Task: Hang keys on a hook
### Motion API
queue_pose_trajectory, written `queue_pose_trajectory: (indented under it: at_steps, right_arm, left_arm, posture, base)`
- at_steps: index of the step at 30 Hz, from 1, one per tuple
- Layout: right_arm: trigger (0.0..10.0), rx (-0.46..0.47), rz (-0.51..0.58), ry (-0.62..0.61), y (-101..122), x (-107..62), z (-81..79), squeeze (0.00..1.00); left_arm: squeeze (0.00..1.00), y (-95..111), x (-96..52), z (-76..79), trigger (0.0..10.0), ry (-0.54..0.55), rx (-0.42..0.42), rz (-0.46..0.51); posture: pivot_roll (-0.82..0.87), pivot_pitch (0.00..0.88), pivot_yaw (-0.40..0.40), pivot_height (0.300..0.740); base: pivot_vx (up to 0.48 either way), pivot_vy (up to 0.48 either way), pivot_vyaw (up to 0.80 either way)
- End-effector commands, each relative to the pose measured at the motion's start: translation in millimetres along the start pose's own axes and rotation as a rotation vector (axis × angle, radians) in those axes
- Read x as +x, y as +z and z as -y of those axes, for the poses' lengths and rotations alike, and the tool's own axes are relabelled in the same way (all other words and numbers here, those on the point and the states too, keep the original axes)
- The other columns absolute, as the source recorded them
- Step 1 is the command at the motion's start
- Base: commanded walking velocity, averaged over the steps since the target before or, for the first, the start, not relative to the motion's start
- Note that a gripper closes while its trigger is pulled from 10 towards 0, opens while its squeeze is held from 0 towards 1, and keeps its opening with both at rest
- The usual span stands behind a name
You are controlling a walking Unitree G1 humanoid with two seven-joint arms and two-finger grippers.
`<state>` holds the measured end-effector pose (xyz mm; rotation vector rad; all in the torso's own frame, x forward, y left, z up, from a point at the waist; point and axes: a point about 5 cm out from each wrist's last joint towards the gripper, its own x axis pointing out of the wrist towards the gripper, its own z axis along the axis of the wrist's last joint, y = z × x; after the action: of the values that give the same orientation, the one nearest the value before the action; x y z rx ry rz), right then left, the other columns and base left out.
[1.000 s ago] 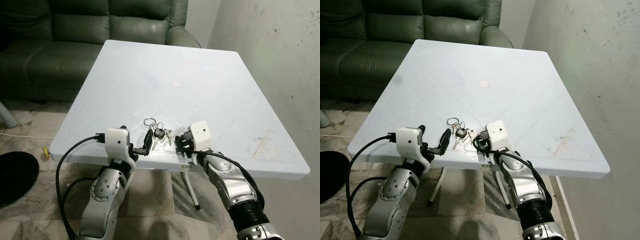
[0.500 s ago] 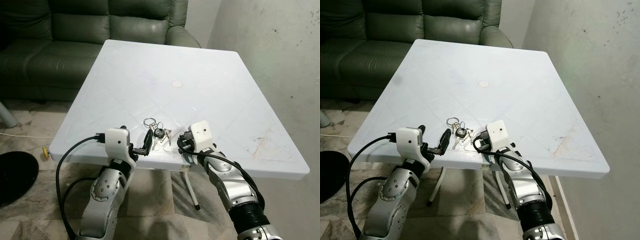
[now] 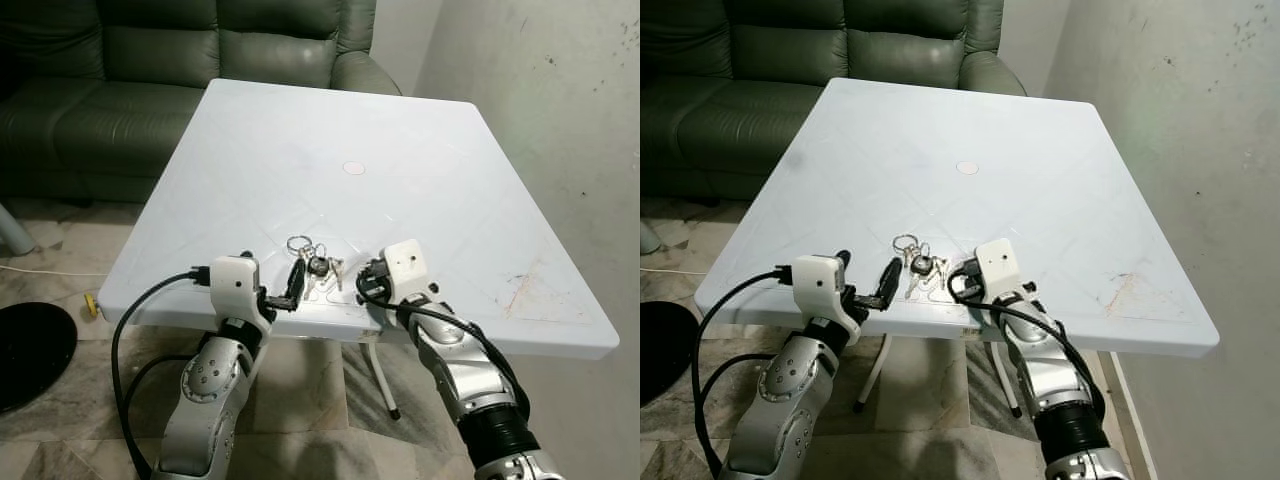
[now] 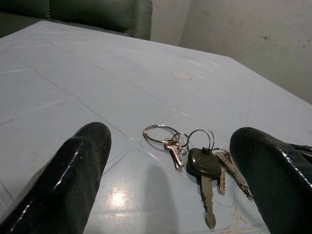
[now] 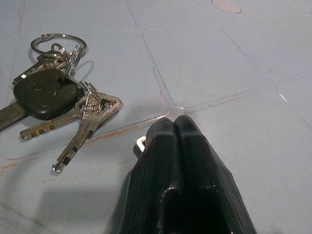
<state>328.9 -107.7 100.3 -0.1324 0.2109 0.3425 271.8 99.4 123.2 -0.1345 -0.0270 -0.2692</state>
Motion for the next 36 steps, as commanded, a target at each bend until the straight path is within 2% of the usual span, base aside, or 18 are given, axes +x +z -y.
queue_pose_trajectory:
  at_steps: [1,7,9,10,11,12,19,36]
  right_arm:
    - [0.0,0.033,0.041,-0.027,7.5,-1.5,6.0,0.0]
    - [0.0,0.057,0.081,-0.059,15.2,-0.8,10.7,0.0]
    - [0.0,0.049,0.091,-0.014,15.2,-1.3,7.7,0.0]
    - [2.8,0.044,0.081,-0.008,13.7,-1.6,6.7,0.0]
    - [10.0,0.065,0.063,0.002,10.6,-1.3,5.7,0.0]
    - [10.0,0.1,0.043,0.011,7.5,-0.4,5.5,1.0]
    - [10.0,0.145,-0.003,0.011,3.2,0.8,5.0,1.0]
    - [10.0,0.141,-0.027,0.006,-1.9,0.4,5.4,1.0]
  left_arm:
    - [0.0,3.6,1.2,4.3,10.0,-0.002,-0.005,0.015]
    - [0.0,3.4,1.3,5.0,10.0,-0.004,-0.004,0.014]
    - [0.0,3.5,1.4,5.2,10.0,-0.005,-0.004,0.014]
    - [0.0,3.5,1.5,5.3,10.0,-0.006,-0.005,0.014]
    - [0.0,3.5,1.6,5.3,10.0,-0.006,-0.005,0.015]
    - [0.0,3.3,1.6,5.3,10.0,-0.006,-0.005,0.014]
    - [0.0,2.7,1.6,5.9,10.0,-0.007,-0.006,0.014]
    - [0.0,2.5,2.3,9.2,10.0,-0.022,-0.009,0.015]
  posture:
    - [0.02,0.076,-0.114,0.74]
    - [0.02,0.076,-0.114,0.74]
    - [0.02,0.076,-0.114,0.74]
    - [0.02,0.076,-0.114,0.74]
    - [0.02,0.076,-0.114,0.74]
    - [0.02,0.068,-0.114,0.74]
    - [0.02,0.062,-0.115,0.74]
    - [0.02,0.045,-0.113,0.74]
  base:
    - [0.0,0.0,0.0]
    - [0.0,0.0,0.0]
    - [0.0,0.0,0.0]
    - [0.0,0.0,0.0]
    - [0.0,0.0,0.0]
    - [0.0,0.0,0.0]
    - [0.0,0.0,0.0]
    - [0.0,0.0,0.0]
